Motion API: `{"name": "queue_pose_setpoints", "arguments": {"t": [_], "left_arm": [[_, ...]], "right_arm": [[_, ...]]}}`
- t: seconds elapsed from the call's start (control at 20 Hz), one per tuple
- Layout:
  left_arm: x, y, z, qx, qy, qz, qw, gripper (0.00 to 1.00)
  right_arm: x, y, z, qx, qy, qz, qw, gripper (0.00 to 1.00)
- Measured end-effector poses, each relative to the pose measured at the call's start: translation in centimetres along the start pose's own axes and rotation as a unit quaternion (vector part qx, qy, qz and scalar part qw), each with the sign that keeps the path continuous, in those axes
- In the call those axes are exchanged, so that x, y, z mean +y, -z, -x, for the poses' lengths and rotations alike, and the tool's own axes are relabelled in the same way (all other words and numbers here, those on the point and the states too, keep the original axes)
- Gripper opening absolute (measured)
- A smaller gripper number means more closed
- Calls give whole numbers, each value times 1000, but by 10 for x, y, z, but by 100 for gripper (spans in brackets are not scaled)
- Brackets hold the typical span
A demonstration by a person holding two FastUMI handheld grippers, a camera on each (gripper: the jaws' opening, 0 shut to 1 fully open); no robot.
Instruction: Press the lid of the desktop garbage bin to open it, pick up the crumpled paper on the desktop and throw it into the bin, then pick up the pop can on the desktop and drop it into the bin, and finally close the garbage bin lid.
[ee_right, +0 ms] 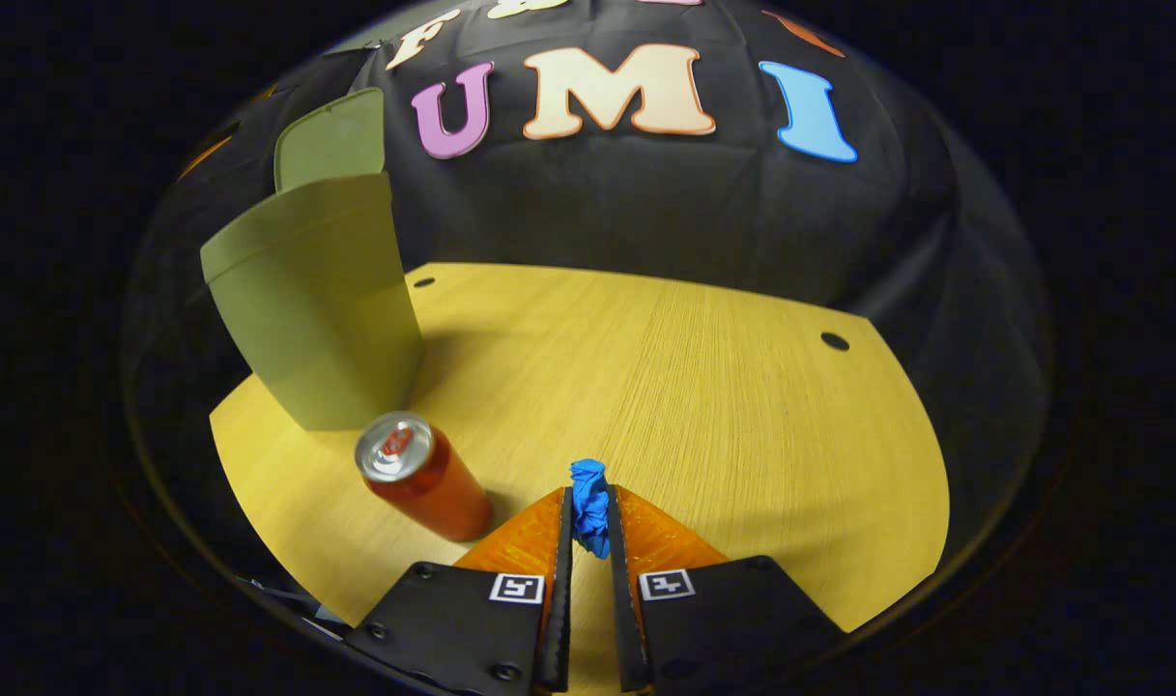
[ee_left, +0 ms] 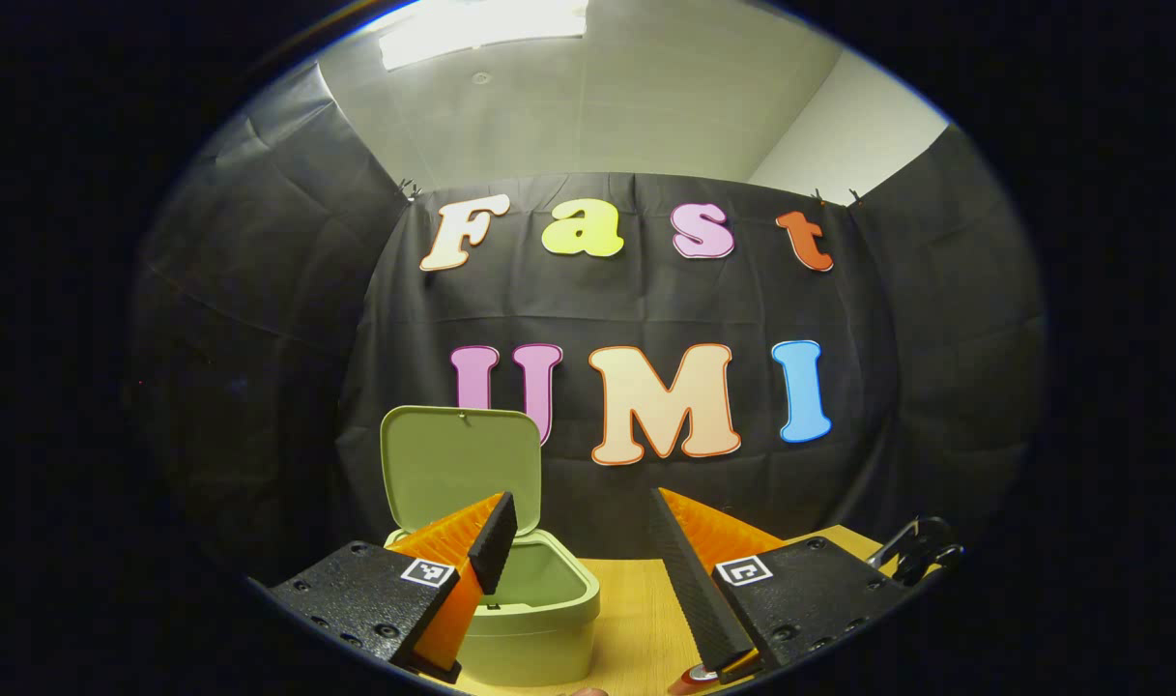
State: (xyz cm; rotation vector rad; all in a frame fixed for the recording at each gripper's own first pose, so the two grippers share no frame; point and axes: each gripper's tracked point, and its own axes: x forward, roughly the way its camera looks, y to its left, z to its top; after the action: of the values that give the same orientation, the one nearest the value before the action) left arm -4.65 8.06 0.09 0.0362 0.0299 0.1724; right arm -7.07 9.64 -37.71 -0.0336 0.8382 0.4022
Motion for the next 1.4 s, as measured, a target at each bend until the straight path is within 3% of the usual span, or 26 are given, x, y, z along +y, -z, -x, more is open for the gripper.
{"name": "queue_pose_setpoints", "arguments": {"t": [0.35,0.75,1.05,1.15,1.4], "left_arm": [[13,8,5,7,-11,-9,1000,83],[43,22,15,22,-36,-6,999,83],[73,33,19,35,-55,-12,998,82],[85,37,21,39,-60,-14,997,82],[116,46,23,49,-70,-19,996,83]], "right_arm": [[23,-111,26,-111,-15,6,994,21],[79,-209,47,-206,-59,19,977,21],[144,-248,51,-242,-104,35,964,23],[167,-256,50,-250,-121,41,960,19],[219,-261,35,-252,-146,48,955,21]]}}
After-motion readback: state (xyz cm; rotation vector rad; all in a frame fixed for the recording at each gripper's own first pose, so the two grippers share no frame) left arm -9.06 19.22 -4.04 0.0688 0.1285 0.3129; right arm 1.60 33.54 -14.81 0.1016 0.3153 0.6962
